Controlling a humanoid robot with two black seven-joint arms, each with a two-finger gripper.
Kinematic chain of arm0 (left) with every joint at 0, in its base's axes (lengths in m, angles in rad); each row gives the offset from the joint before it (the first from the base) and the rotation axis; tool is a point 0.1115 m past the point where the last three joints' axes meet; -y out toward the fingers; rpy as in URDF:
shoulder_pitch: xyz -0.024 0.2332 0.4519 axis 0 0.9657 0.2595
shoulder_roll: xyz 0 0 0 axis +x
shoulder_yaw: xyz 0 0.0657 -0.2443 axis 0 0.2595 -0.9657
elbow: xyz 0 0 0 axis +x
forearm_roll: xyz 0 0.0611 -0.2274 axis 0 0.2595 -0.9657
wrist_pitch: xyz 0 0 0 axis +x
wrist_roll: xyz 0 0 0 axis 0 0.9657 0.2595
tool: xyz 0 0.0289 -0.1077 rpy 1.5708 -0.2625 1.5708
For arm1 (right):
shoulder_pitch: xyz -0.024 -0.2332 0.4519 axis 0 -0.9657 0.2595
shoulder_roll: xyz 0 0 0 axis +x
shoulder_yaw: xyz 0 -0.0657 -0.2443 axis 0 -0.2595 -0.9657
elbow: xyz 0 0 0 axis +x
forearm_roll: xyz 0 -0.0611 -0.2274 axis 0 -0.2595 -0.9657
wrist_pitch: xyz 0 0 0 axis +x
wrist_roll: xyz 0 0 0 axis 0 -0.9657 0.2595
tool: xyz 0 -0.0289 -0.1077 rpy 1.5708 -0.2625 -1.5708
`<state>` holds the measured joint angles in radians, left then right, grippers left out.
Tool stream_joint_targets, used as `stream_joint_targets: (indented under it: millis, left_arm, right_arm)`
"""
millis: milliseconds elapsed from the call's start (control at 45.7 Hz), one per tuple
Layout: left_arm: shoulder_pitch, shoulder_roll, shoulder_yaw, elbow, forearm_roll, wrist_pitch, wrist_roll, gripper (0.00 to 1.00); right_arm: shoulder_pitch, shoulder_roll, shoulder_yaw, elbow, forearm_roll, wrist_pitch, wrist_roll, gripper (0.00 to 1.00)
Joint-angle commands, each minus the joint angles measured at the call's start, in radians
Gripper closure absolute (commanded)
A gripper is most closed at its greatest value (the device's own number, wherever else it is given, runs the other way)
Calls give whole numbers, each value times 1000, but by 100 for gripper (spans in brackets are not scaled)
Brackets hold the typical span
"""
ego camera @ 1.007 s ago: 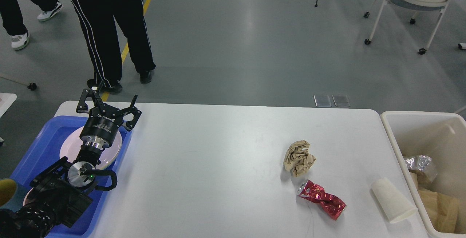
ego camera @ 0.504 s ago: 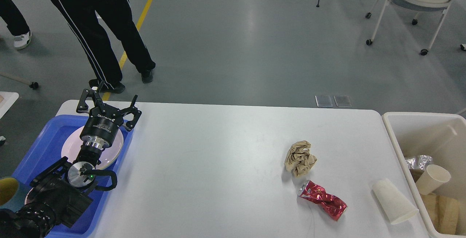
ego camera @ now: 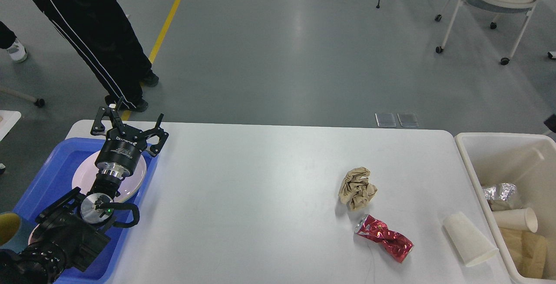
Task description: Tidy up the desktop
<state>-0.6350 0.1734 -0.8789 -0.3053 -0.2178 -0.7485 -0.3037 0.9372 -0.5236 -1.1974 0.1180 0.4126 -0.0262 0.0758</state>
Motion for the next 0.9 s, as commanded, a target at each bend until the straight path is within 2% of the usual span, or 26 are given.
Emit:
stream_joint_targets:
  millis: [0,219,263,285,460,635,767,876]
  left_arm:
    - [0,0,-2,0,0,0,0,1]
    - [0,0,0,0,0,0,0,1]
    - [0,0,0,0,0,0,0,1]
    - [0,0,0,0,0,0,0,1]
    - [0,0,-2,0,0,0,0,1]
    - [0,0,-2,0,0,0,0,1]
    - [0,0,-2,0,0,0,0,1]
    - [0,0,-2,0,0,0,2,1]
  right_arm:
    - [207,11,4,84,-3,150,12,0]
    - [563,-15,-2,327,-173,478,15,0]
    - [632,-15,-1,400,-225,523,15,0]
    - [705,-15,2,492,-265,548,15,0]
    - [1008,-32,5,986,-357,560,15,0]
    - [1177,16,10,1360,-357,551,15,0]
    - [1190,80,5,1511,-342,522,13,0]
    - [1155,85,-1,1516,-341,496,12,0]
